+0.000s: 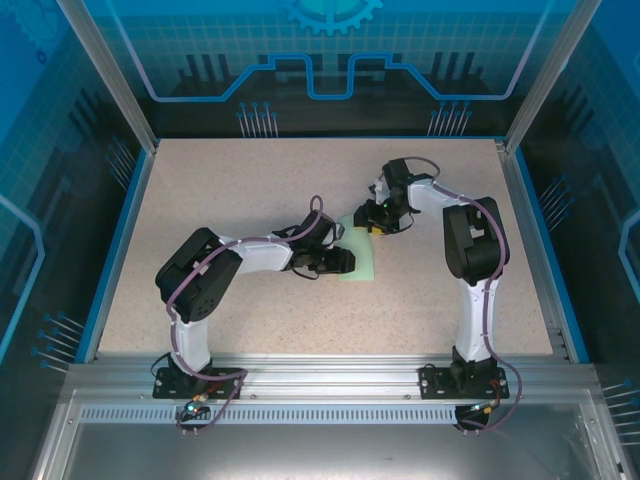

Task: Fold a paper plane with a square sheet of paper (fold left side to right side)
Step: Fold the triangle a second time at the center of the table.

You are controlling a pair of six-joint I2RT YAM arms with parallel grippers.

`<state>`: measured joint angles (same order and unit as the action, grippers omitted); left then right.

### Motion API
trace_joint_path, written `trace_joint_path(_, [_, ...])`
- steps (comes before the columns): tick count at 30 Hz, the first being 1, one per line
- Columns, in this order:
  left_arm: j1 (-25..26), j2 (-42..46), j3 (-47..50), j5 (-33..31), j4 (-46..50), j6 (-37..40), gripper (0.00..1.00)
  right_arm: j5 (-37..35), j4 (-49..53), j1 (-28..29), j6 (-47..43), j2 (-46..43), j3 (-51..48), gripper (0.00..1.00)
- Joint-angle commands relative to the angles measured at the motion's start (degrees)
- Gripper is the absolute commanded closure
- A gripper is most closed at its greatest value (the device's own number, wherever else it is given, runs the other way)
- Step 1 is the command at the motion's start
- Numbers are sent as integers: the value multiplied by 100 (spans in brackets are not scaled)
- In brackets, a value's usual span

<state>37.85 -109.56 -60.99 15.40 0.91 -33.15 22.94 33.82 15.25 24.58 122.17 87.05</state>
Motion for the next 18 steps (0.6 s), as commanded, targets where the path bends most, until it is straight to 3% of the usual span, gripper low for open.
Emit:
trace_joint_path(1, [68,-35,35,60,-3,-42,51,170,-2,-7,24,-164,-117,52])
trace_joint_path(18, [70,38,43,66,-41,-9,51,817,-560,13,429,-973,-1334,51])
